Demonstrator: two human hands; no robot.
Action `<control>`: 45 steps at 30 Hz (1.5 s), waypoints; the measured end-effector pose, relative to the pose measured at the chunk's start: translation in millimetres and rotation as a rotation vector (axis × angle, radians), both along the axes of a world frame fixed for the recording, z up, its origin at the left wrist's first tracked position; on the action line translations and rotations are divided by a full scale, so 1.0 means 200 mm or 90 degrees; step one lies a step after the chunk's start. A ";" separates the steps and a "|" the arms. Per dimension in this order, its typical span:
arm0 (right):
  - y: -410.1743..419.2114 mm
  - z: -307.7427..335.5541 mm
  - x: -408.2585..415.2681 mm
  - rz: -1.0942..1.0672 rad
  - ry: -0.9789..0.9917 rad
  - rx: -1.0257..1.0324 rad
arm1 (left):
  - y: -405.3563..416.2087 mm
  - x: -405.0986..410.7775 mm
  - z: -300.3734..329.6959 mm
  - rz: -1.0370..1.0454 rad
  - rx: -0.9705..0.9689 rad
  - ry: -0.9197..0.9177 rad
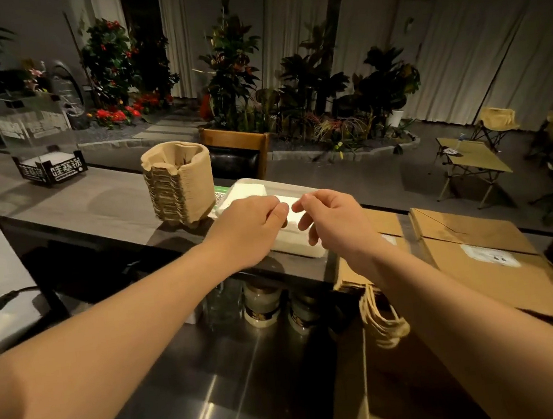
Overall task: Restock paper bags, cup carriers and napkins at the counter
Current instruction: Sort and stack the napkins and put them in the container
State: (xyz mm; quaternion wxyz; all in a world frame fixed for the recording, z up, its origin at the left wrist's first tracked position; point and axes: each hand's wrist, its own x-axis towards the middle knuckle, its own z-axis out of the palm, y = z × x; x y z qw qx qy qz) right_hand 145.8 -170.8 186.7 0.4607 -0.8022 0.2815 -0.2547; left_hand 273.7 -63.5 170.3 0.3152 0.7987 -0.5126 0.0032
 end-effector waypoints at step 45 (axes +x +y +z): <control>0.76 -1.94 -2.01 0.074 0.303 -0.384 | 0.67 -1.74 -1.95 -0.087 0.321 0.021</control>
